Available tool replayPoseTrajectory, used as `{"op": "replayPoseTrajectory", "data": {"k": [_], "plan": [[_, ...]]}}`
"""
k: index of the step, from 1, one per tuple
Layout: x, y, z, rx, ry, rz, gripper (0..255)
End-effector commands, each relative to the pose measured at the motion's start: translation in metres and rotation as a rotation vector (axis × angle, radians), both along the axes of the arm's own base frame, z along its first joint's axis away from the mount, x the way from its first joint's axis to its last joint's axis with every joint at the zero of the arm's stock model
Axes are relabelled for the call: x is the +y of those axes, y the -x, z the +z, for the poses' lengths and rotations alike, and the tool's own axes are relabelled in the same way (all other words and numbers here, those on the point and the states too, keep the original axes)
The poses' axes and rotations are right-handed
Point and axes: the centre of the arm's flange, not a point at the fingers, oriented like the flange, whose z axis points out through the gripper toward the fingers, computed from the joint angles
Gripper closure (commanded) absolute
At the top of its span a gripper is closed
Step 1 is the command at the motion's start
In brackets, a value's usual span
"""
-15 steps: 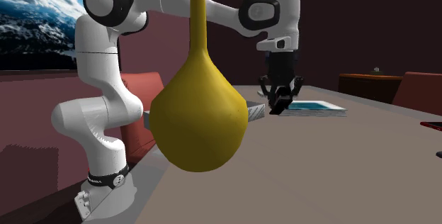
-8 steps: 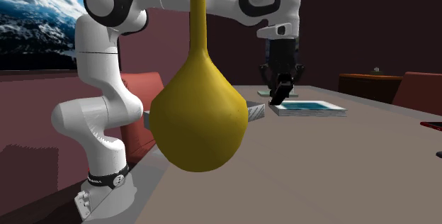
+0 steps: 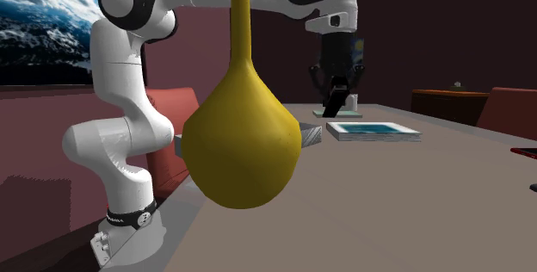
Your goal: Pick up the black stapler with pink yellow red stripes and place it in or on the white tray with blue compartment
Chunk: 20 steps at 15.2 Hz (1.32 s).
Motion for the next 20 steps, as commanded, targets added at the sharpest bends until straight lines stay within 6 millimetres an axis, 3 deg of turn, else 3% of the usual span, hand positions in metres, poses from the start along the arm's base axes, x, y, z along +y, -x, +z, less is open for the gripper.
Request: {"op": "replayPoseTrajectory", "data": {"k": [1, 15, 20], "plan": [[-0.011, 0.021, 0.001, 0.0, -0.001, 0.0, 255], [-0.097, 0.187, -0.004, 0.0, -0.001, 0.0, 255], [-0.097, 0.187, -0.03, 0.0, -0.001, 0.0, 255]]}}
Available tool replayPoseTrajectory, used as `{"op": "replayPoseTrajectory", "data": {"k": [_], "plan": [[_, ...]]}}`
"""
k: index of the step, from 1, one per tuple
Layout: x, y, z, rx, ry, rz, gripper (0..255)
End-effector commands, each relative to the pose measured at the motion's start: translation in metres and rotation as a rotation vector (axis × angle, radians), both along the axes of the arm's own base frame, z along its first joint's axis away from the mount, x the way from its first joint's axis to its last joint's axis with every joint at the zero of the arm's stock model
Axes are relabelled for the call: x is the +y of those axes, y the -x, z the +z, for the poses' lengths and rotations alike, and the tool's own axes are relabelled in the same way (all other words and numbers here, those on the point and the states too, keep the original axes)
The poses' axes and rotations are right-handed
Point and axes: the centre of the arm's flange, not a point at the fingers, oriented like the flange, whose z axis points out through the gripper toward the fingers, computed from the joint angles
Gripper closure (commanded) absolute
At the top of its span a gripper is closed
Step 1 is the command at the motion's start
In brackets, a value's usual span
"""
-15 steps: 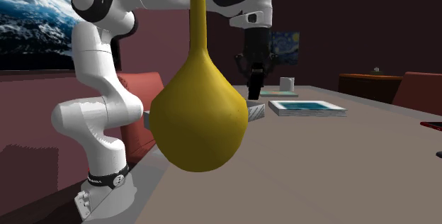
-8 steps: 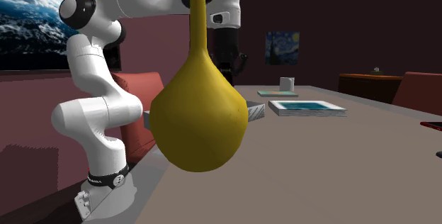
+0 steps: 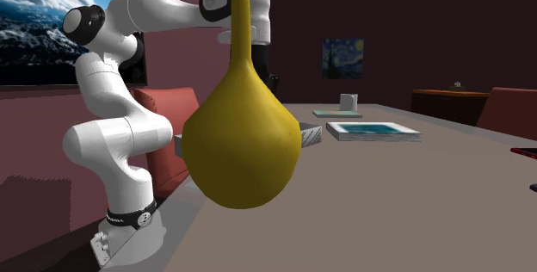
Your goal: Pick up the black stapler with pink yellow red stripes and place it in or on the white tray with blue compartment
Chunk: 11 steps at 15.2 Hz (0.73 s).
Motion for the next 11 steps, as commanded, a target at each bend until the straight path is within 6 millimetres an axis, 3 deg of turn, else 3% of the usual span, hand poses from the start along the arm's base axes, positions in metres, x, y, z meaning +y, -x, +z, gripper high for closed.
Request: {"op": "replayPoseTrajectory", "data": {"k": [1, 7, 11], "plan": [[0.0, 0.001, -0.011, 0.0, 0.0, 0.0, 255], [0.0, 0.001, -0.043, 0.0, 0.0, 0.0, 255], [0.0, 0.001, -0.043, 0.0, 0.0, 0.0, 255]]}}
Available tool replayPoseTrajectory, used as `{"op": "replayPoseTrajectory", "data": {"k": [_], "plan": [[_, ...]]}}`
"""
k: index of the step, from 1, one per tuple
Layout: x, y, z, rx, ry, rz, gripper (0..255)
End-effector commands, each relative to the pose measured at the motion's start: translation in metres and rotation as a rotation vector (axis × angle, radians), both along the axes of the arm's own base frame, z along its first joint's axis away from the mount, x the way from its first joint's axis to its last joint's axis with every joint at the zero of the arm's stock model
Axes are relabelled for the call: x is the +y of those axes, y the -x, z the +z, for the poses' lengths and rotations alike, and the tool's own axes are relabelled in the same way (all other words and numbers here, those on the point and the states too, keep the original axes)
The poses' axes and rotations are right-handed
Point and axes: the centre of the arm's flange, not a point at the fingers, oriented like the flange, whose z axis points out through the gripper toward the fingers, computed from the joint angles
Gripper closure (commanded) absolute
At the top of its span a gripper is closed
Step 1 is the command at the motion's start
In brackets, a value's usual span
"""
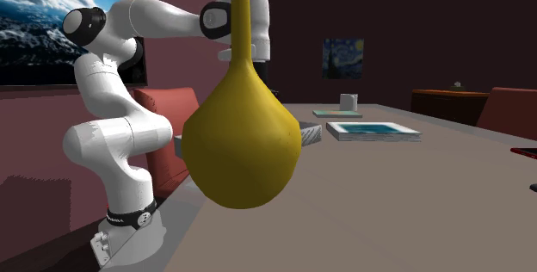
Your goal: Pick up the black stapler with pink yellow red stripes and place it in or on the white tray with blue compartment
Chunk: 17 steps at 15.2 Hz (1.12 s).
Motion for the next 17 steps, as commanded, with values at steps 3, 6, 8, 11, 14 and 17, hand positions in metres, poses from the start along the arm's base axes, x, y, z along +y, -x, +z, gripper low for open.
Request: {"op": "replayPoseTrajectory", "data": {"k": [3, 6, 8, 11, 14, 17], "plan": [[0.001, 0.0, -0.001, 0.002, 0.0, 0.001, 255], [0.001, 0.0, -0.001, 0.002, 0.0, 0.001, 0], [0.001, 0.0, -0.001, 0.002, 0.0, 0.001, 0], [0.0, 0.0, 0.012, 0.002, 0.0, 0.001, 0], [-0.001, 0.0, 0.049, 0.002, 0.0, 0.001, 0], [-0.001, 0.0, 0.049, 0.002, 0.0, 0.001, 0]]}}
